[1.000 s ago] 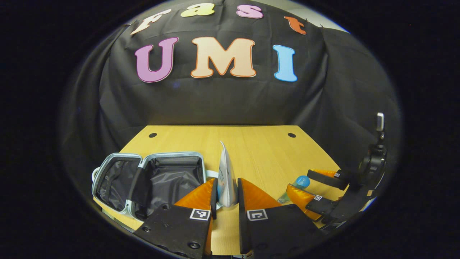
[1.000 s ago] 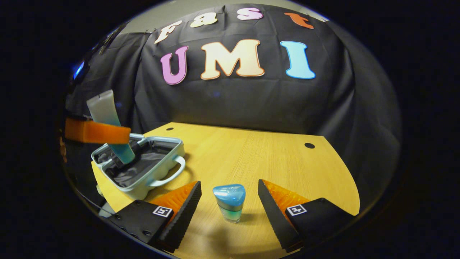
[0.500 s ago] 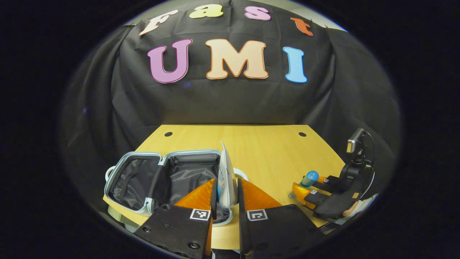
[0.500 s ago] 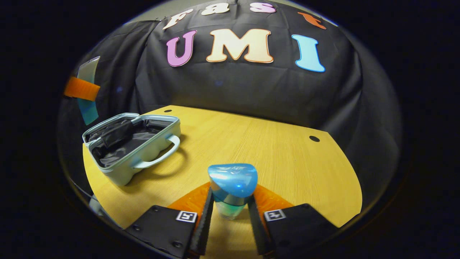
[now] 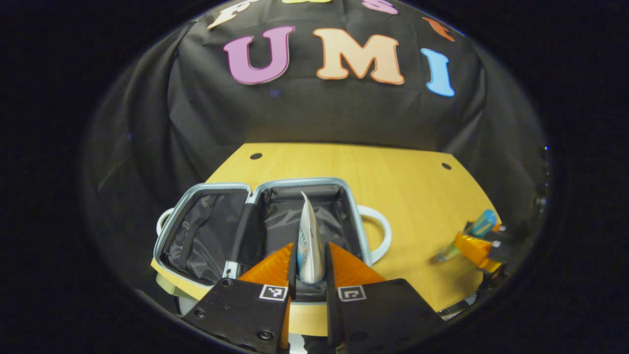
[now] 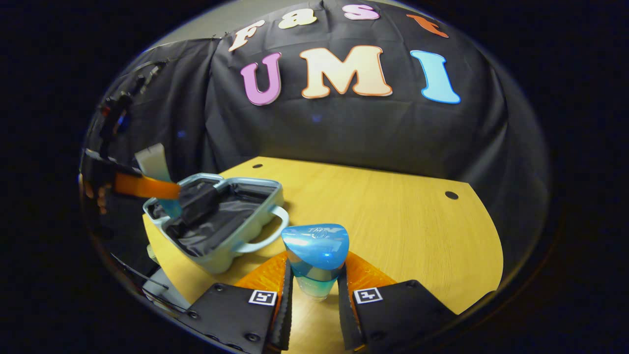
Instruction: First open the suitcase, pack the skin care products into it, and then close the suitcase.
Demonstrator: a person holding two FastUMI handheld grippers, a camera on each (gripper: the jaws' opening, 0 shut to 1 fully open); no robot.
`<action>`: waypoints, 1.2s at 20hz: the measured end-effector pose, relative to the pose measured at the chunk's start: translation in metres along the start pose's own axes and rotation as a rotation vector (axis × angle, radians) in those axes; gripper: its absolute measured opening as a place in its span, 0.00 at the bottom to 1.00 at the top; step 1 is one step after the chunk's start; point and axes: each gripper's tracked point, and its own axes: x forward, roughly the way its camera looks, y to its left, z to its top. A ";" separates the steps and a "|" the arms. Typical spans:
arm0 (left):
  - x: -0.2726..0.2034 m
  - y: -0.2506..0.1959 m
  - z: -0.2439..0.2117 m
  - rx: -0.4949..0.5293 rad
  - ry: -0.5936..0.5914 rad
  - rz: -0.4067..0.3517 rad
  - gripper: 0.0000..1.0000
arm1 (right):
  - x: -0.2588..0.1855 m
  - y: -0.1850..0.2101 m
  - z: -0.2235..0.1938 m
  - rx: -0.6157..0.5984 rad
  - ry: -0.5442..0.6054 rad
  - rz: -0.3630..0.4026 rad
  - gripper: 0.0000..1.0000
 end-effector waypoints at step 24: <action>0.096 0.034 -0.038 -0.063 0.127 -0.226 0.92 | 0.065 0.155 0.051 0.069 0.092 0.105 0.42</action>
